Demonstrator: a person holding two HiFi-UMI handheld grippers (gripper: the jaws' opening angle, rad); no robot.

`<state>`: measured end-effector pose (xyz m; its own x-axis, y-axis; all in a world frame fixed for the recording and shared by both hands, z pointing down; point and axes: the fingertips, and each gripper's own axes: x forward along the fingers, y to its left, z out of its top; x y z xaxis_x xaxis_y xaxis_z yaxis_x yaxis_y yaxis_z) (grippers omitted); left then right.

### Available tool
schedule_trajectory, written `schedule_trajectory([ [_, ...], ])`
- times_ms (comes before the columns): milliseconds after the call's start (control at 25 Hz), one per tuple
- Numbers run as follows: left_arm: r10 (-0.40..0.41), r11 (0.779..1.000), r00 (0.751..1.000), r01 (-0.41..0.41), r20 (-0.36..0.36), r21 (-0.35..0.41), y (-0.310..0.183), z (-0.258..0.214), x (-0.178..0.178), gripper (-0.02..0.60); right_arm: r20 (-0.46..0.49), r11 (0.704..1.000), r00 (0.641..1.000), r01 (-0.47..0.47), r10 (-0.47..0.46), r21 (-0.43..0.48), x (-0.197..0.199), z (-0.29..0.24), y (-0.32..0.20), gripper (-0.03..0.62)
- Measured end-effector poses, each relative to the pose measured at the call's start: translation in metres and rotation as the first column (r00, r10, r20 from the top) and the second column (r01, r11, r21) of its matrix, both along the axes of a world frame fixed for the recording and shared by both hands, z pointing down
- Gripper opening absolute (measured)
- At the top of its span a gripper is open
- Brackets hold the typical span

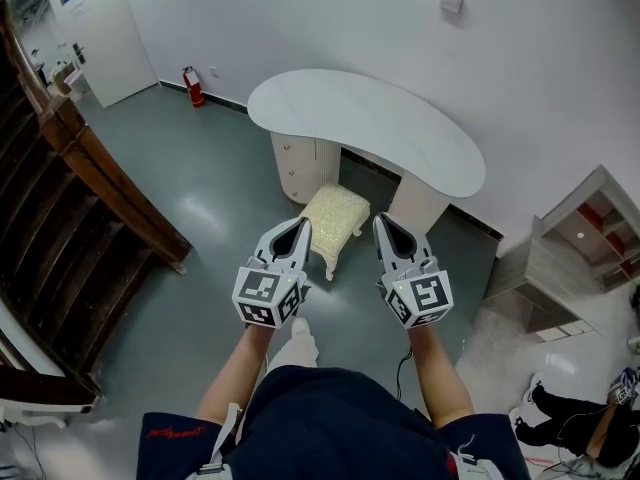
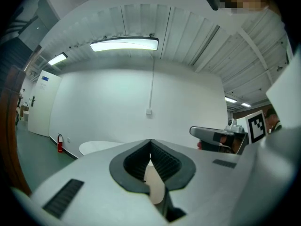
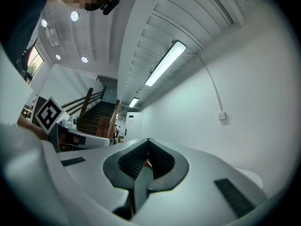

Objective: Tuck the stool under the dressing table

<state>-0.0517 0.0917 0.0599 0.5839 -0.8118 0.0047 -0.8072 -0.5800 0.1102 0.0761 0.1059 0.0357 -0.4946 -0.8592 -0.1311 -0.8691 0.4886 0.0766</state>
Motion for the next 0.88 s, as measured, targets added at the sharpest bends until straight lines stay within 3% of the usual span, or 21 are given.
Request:
schedule_trajectory([
  [400,0.039,0.998,0.999,-0.039,-0.001,-0.044,-0.106,0.003,-0.031,0.015,-0.008,0.998,0.999,-0.052,0.051,-0.040,-0.028,0.000,-0.102,0.012],
  [880,0.127,0.989,0.992,-0.127,-0.004,-0.073,-0.203,0.015,-0.056,0.017,-0.050,0.988,0.989,-0.141,0.138,-0.059,-0.050,0.006,-0.182,0.012],
])
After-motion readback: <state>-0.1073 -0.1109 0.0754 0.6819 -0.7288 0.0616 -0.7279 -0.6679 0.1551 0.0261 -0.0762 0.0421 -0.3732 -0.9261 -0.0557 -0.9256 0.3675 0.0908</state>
